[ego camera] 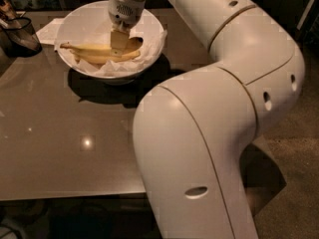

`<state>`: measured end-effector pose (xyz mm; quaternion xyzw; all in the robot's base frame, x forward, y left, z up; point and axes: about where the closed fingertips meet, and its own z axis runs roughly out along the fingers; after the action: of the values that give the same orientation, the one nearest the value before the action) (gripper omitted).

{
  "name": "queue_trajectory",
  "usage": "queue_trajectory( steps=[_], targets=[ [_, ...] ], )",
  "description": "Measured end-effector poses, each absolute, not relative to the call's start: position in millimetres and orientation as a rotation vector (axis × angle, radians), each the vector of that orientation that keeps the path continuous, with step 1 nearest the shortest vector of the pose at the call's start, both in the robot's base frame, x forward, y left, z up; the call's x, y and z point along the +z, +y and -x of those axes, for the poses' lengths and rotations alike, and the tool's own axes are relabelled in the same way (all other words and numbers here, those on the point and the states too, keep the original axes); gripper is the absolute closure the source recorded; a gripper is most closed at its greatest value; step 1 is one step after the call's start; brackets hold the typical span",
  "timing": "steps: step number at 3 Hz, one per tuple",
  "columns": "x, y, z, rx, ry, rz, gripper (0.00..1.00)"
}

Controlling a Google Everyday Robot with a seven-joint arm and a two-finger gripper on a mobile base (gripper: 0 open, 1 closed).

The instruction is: Pick banana from white bowl

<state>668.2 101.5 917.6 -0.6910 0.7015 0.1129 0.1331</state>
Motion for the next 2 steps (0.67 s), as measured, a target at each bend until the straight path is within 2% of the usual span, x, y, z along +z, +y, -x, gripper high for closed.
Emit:
queue_trajectory(
  steps=[2],
  targets=[
    [941.2, 96.0, -654.4, 0.364, 1.989, 1.990, 1.00]
  ],
)
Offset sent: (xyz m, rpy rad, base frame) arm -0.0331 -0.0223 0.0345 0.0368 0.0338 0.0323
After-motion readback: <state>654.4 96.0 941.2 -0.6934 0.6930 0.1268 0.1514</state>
